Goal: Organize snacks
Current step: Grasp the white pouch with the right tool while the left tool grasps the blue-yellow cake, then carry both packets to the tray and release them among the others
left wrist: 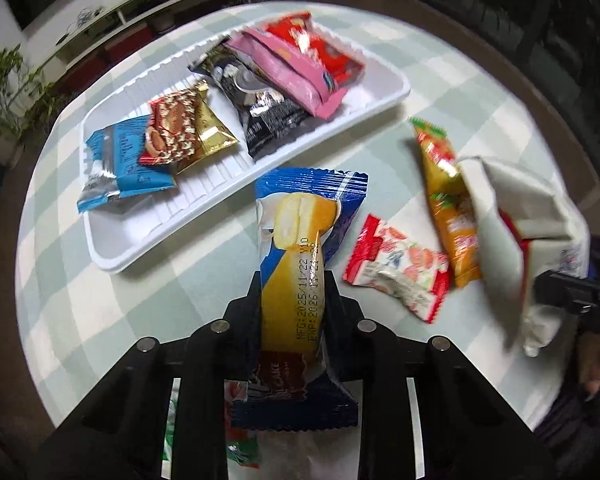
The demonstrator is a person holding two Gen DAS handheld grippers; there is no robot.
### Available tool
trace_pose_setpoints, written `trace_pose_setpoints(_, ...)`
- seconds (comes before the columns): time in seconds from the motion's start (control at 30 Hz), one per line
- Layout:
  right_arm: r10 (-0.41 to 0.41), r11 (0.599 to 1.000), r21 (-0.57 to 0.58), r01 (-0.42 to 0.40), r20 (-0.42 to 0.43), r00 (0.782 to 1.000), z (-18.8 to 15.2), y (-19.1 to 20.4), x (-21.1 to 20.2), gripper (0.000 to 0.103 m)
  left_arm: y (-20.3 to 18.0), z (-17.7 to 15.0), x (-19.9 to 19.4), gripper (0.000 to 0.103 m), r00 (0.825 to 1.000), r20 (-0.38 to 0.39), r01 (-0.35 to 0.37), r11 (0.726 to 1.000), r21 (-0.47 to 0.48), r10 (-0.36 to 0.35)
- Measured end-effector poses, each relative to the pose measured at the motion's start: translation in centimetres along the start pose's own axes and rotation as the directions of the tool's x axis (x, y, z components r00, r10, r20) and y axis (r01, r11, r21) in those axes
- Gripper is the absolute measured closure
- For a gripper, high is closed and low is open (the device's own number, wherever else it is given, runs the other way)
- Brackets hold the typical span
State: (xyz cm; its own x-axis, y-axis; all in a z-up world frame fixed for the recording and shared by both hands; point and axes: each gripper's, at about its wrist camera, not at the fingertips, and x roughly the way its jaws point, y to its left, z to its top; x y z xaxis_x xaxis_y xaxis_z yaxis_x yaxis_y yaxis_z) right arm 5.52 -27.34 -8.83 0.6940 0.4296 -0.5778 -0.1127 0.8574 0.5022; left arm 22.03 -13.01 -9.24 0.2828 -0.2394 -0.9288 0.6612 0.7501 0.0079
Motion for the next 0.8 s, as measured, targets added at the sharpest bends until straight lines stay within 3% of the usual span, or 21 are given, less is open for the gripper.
trace_pose_setpoints(0.17, 0.003, 1.000, 0.018, -0.003, 0.009, 1.000, 0.2, -0.3, -0.2, 0.085, 1.4, -1.7, -3.0, 0.080, 0.991, 0.097, 0.100, 0.988, -0.115, -0.089)
trace_pose_setpoints(0.5, -0.033, 0.999, 0.025, 0.032, 0.062, 0.998, 2.5, -0.6, -2.3, 0.085, 5.1, -3.5, -9.0, 0.080, 0.937, 0.301, 0.265, 0.924, -0.275, -0.179)
trace_pose_setpoints(0.67, -0.090, 0.996, 0.001, 0.090, 0.112, 0.990, 6.6, -1.0, -4.6, 0.085, 9.3, -2.4, -10.2, 0.080, 0.921, 0.361, 0.283, 0.886, -0.367, -0.144)
trace_pose_setpoints(0.8, -0.119, 0.991, -0.047, 0.127, 0.141, 0.983, 10.6, -0.3, -5.0, 0.085, 11.2, -0.9, -11.2, 0.080, 0.911, 0.393, 0.285, 0.876, -0.389, -0.122)
